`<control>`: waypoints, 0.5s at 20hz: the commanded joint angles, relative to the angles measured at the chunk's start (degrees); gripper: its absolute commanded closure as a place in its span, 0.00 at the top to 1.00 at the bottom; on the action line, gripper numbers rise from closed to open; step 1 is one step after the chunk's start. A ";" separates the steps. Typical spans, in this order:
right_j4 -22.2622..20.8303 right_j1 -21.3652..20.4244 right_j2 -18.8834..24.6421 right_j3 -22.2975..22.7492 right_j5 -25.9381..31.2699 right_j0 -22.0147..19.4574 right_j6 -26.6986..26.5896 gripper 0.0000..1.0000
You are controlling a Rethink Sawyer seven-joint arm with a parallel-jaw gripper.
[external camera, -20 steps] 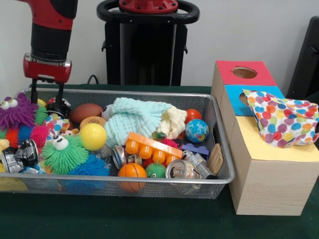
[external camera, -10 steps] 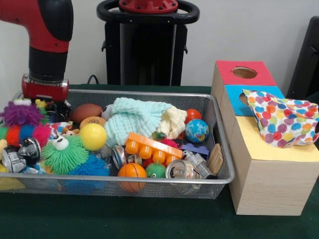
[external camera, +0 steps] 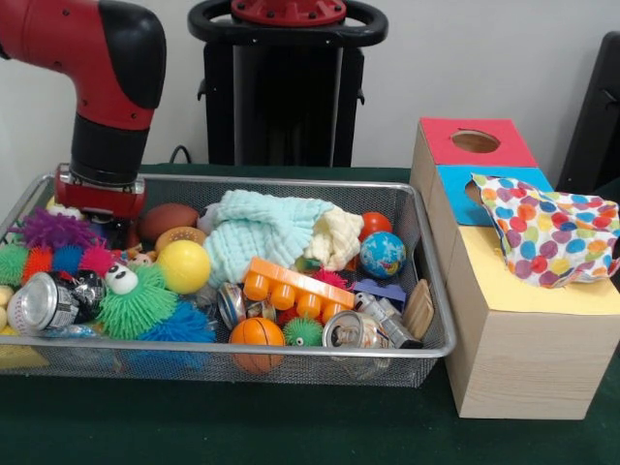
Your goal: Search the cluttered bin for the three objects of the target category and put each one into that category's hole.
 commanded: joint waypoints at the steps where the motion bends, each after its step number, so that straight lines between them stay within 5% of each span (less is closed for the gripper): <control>1: 3.48 7.69 -1.23 -4.58 -2.08 0.01 11.61 1.00; 10: 6.29 -12.97 6.72 5.94 13.80 -4.45 2.96 1.00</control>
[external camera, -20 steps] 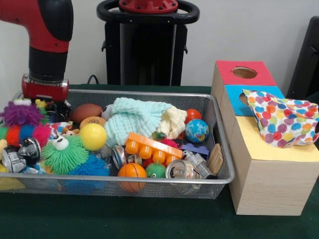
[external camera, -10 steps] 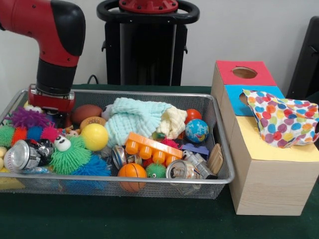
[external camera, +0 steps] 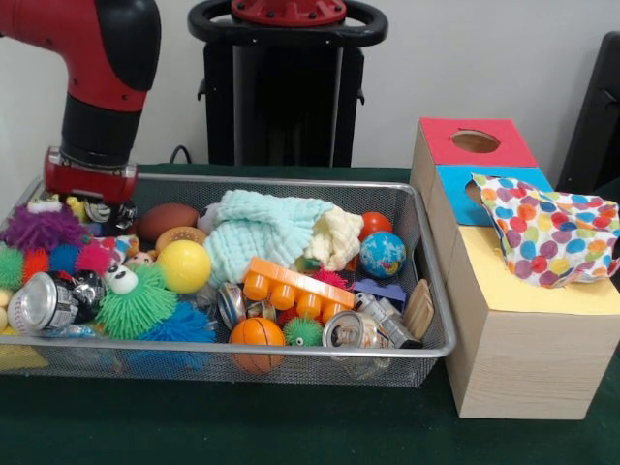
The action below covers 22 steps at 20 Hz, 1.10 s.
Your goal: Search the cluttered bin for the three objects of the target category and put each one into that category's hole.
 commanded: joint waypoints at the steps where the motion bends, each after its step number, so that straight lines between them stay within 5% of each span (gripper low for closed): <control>1: 4.27 -9.77 6.46 3.79 12.55 -3.31 2.53 1.00; 6: 3.97 -12.98 4.44 2.38 15.65 -0.87 2.27 1.00; 22: 6.94 -5.16 -6.11 -11.30 21.68 13.77 13.64 1.00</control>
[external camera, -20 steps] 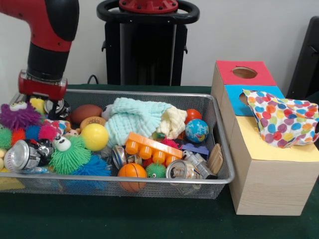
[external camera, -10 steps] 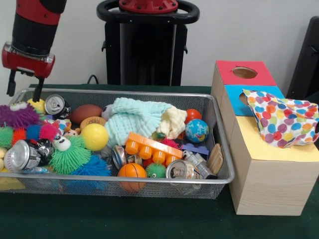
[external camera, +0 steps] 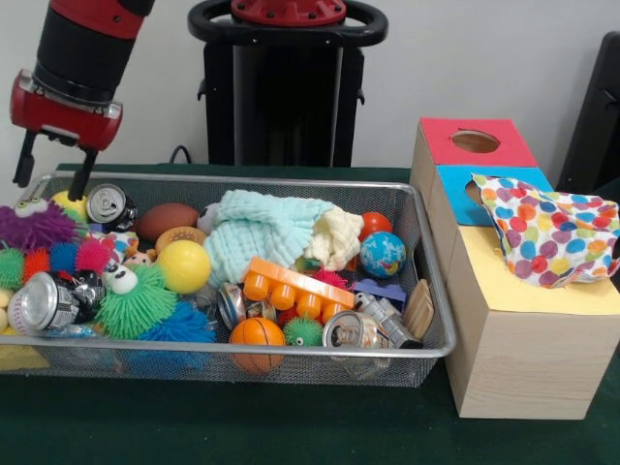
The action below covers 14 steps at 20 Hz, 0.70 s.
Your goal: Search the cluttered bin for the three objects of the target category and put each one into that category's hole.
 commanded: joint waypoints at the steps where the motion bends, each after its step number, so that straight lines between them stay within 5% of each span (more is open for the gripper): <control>1: 4.00 5.09 -2.44 -7.14 7.37 5.05 13.59 1.00; 7: 5.67 6.80 -1.70 -8.14 4.62 4.20 11.11 1.00; 14: 5.30 8.45 5.03 -4.57 -1.68 -3.47 5.33 1.00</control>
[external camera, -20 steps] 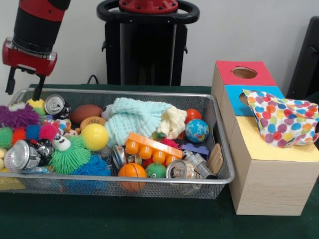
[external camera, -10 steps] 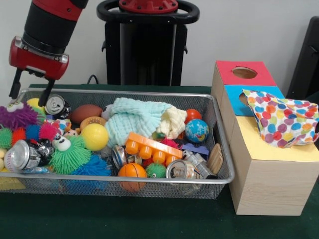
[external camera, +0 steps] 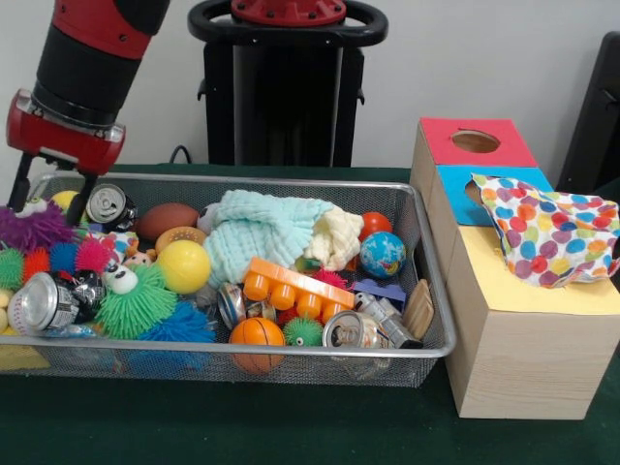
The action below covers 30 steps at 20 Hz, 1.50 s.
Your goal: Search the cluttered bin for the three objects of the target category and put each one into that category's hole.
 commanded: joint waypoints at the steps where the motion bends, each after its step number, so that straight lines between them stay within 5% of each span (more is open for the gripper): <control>1: 0.34 4.21 7.09 1.29 -3.49 -6.19 4.76 1.00; 11: -5.18 5.26 -0.66 1.83 -18.04 -3.50 8.78 1.00; 18: -2.94 2.80 2.68 7.55 -12.62 -4.99 6.78 1.00; 25: -1.68 2.17 -4.69 12.36 -19.49 2.32 13.12 1.00; 30: -2.41 1.00 -1.19 15.37 -18.28 0.11 10.68 1.00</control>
